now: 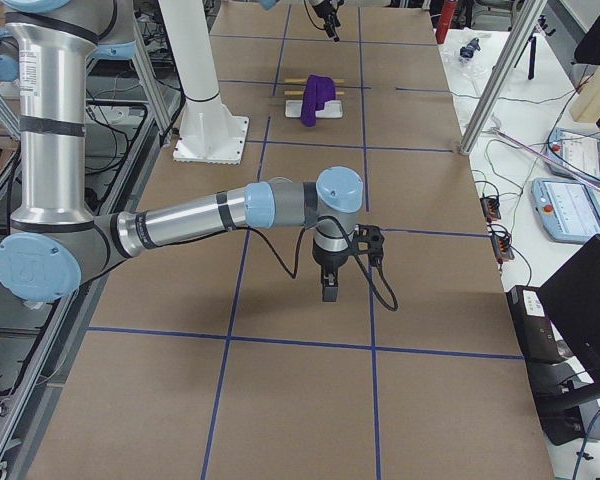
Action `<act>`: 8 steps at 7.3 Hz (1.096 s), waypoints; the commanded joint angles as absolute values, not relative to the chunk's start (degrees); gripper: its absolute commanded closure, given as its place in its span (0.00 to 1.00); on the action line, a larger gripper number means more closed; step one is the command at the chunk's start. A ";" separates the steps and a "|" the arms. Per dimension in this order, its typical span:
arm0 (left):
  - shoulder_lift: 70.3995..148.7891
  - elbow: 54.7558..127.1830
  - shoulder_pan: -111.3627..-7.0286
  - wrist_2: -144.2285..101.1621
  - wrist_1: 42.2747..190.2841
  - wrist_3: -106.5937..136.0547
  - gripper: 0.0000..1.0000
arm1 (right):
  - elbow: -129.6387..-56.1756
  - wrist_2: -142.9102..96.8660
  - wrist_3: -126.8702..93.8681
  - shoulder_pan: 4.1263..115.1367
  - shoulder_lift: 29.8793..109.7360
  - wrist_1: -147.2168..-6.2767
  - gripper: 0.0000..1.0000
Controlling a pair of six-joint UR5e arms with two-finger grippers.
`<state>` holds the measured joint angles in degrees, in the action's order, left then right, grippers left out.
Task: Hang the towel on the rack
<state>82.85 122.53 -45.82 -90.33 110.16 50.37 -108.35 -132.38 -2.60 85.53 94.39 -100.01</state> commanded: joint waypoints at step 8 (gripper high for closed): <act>90.25 104.16 -83.38 -128.28 86.89 6.69 0.00 | -102.74 -136.23 -2.99 89.65 95.36 -93.08 0.00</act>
<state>89.22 105.06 -78.77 -124.72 93.80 9.43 -102.77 -136.16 -2.96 89.39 95.25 -93.08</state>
